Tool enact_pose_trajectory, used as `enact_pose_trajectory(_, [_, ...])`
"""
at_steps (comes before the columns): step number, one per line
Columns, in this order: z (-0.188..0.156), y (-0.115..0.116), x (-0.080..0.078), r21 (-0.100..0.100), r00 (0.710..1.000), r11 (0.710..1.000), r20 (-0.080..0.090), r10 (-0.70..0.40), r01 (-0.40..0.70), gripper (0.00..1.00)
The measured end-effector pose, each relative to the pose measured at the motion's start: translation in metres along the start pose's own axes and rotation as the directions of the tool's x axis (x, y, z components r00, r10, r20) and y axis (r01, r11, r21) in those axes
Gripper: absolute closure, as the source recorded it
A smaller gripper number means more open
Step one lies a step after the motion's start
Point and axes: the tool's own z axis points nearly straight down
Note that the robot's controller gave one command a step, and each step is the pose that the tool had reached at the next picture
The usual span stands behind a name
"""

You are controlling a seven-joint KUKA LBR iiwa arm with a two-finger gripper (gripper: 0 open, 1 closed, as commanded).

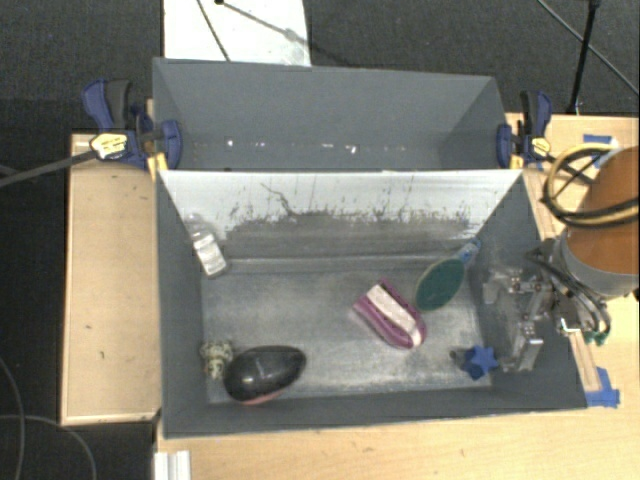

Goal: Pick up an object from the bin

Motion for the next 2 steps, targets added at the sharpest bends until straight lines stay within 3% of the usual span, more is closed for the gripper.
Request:
enact_pose_trajectory(1, [0.1072,-0.0084,0.0028,0.004,0.985,0.985,0.013,-0.171,0.171,0.00])
enact_pose_trajectory(2, [0.1054,-0.0081,0.0037,0.004,0.984,0.984,0.009,-0.177,0.177,1.00])
